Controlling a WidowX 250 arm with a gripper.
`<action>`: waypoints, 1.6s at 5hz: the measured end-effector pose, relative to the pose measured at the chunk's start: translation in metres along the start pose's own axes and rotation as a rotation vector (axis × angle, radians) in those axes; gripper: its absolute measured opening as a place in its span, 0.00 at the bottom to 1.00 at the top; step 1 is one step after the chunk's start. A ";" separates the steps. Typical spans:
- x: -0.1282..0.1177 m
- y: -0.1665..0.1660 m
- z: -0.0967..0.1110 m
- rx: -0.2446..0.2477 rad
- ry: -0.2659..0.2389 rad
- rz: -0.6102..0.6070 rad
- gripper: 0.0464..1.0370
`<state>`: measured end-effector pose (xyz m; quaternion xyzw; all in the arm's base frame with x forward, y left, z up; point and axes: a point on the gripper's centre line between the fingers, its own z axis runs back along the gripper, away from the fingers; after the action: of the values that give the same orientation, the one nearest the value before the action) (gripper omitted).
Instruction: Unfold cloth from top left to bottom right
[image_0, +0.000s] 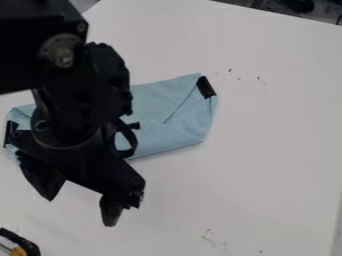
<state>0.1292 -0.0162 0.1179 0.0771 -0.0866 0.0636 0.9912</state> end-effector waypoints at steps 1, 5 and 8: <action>0.000 0.000 -0.001 0.003 0.000 -0.004 0.96; 0.137 0.001 -0.062 -0.054 -0.143 -0.145 0.96; 0.163 0.035 -0.099 0.030 -0.159 -0.144 0.96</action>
<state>0.3001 0.0529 0.0562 0.1028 -0.1582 -0.0127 0.9820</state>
